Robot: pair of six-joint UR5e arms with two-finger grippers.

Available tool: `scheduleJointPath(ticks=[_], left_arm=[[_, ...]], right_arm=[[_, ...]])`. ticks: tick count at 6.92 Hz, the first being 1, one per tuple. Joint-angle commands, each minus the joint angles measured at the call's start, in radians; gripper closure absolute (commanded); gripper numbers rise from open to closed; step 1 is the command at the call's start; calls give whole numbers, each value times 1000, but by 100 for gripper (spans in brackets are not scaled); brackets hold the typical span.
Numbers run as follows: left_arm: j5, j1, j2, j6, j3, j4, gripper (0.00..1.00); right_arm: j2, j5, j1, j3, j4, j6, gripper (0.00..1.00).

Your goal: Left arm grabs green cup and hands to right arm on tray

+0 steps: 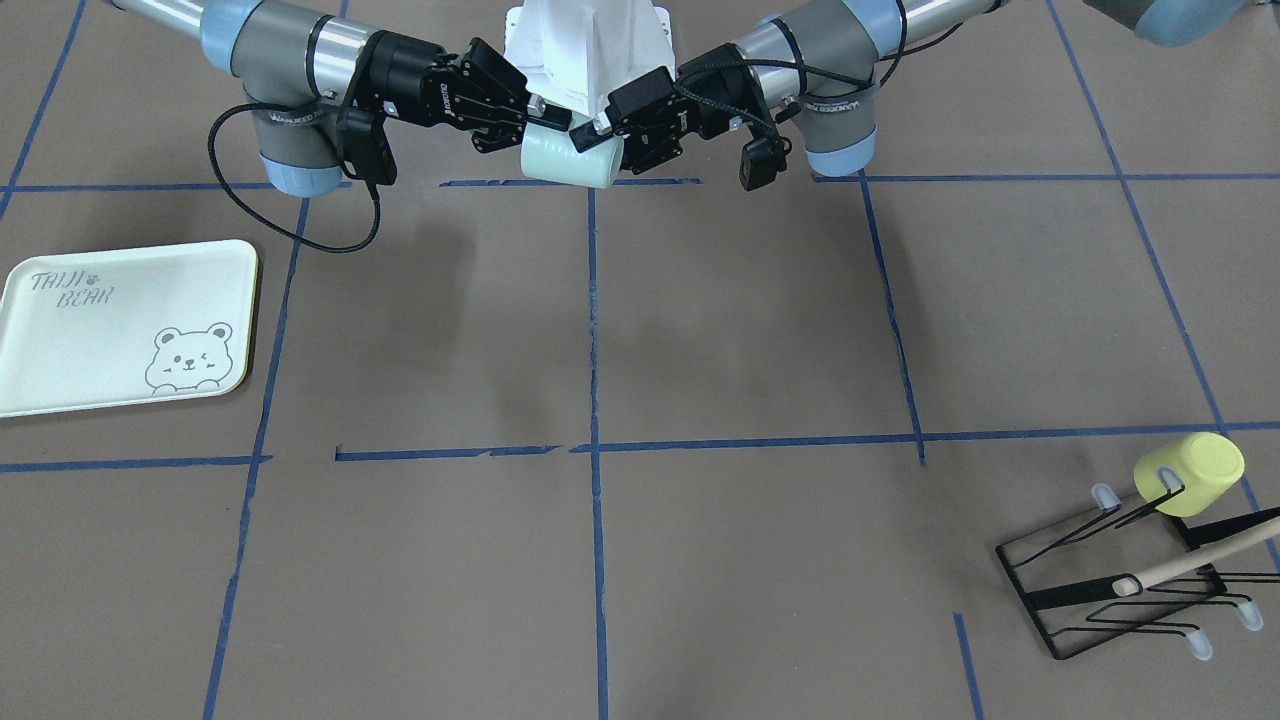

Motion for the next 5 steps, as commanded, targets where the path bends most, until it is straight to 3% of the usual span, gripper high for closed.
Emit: scheduleJointPath(ticks=[1, 5], left_arm=[[0, -8, -1, -2, 1, 3, 0], [0, -38, -2, 7, 10, 27, 0]], right_arm=[[-1, 1, -8, 1, 4, -16, 100], [-7, 3, -10, 10, 7, -16, 100]])
